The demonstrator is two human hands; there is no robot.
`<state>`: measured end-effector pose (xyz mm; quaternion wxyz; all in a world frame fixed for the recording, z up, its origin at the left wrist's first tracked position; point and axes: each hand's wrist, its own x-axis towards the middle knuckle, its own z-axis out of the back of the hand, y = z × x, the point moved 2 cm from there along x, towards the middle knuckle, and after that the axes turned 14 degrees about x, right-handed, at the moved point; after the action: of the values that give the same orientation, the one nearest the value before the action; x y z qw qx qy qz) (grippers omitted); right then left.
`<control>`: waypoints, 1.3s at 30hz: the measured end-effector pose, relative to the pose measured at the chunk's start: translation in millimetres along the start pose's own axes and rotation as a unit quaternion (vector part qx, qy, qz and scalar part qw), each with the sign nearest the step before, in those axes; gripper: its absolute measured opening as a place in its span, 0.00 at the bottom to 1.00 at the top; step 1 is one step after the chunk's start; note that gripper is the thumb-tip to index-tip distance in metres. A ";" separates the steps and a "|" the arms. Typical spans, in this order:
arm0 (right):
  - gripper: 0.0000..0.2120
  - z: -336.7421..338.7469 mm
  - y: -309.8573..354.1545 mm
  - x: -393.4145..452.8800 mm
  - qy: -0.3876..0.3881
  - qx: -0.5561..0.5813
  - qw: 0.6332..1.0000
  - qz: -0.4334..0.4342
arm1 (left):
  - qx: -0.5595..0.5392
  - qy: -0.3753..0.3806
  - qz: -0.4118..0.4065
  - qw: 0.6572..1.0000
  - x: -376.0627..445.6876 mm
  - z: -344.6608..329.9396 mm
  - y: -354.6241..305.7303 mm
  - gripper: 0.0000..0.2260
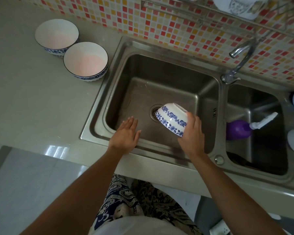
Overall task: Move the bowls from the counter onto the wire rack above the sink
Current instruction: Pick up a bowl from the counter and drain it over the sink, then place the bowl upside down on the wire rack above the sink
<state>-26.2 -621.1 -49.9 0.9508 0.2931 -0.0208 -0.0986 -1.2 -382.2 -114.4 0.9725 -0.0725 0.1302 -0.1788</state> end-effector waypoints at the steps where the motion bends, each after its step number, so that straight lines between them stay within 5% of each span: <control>1: 0.43 -0.6 -0.8 -1.5 -0.002 -0.015 1.000 0.022 | 0.000 -0.001 0.001 1.000 0.1 0.0 -0.2 0.28; 11: 0.37 2.6 -7.0 -4.9 -0.038 -0.023 0.999 0.004 | 0.003 -0.006 0.003 1.000 0.0 -2.2 0.2 0.29; 16: 0.36 12.0 3.9 -6.0 -0.096 0.101 0.986 -0.095 | -0.006 0.015 0.010 1.000 -3.6 3.2 -2.5 0.26; 18: 0.33 21.1 10.2 0.0 -0.135 0.253 0.939 -0.189 | 0.002 0.021 0.009 1.000 -1.8 7.5 -4.7 0.26; 21: 0.28 47.5 30.3 9.0 -0.128 0.539 0.754 -0.353 | 0.010 -0.013 0.003 1.000 11.3 29.4 -9.9 0.27; 23: 0.27 73.2 44.4 10.8 -0.077 0.653 0.649 -0.383 | 0.000 -0.081 -0.011 0.997 25.6 59.5 -15.3 0.29; 26: 0.24 112.8 59.4 7.9 -0.022 0.737 0.575 -0.356 | -0.006 -0.191 -0.041 0.981 55.3 119.2 -21.8 0.26; 32: 0.19 182.3 86.4 14.1 0.012 0.791 0.534 -0.297 | 0.035 -0.363 -0.082 0.928 103.8 252.5 -53.0 0.24; 39: 0.16 232.3 101.1 42.2 0.011 0.835 0.510 -0.206 | 0.125 -0.327 -0.110 0.930 147.7 308.3 -99.9 0.27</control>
<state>10.3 -676.2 198.3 0.2206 0.9487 -0.0223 -0.2253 185.2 -499.7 165.4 0.9368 -0.0188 -0.2267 -0.2658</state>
